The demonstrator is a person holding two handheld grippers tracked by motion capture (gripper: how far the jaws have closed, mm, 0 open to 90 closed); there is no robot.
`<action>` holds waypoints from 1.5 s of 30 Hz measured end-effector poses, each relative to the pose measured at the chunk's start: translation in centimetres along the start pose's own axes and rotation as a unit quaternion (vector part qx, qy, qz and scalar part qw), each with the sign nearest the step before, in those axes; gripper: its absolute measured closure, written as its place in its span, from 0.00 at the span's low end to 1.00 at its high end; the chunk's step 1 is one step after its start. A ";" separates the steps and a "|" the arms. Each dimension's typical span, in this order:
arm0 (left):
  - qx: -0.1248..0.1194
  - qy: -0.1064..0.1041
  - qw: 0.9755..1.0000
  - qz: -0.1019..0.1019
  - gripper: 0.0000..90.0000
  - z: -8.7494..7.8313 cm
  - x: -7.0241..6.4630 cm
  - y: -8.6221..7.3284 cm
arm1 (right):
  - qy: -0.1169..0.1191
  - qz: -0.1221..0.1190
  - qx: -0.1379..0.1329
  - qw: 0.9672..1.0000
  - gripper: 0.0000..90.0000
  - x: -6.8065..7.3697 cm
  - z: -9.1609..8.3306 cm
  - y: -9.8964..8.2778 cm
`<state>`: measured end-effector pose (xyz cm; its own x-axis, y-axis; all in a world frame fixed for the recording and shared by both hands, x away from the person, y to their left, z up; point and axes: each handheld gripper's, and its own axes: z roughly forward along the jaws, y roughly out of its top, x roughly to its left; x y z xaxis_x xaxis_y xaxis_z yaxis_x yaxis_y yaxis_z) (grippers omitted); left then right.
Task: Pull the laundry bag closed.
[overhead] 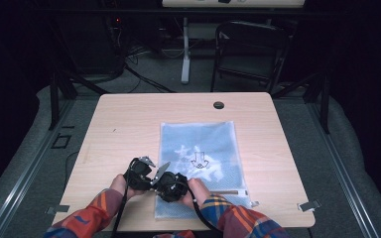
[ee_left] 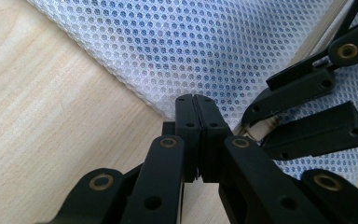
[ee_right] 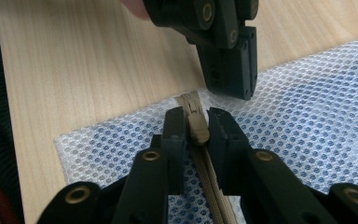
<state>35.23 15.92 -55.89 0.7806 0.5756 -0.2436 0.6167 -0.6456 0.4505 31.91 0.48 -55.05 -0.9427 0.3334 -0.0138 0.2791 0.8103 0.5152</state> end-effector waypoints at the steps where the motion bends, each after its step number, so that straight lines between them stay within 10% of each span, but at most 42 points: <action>1: 0.000 0.000 1.000 0.000 0.99 0.0 0.0 0.0 | 0.000 -0.002 0.001 1.000 0.89 0.0 0.0 0.0; 45: 0.003 -0.028 0.999 -0.017 1.00 -0.3 -0.6 -0.5 | -0.013 0.000 0.014 1.000 0.91 0.5 0.6 -0.3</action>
<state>34.41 16.04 -55.70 0.7641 0.5677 -0.3064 0.6427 -0.6296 0.4364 31.49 0.70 -55.71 -0.9378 0.3452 -0.0373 0.2836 0.8236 0.4912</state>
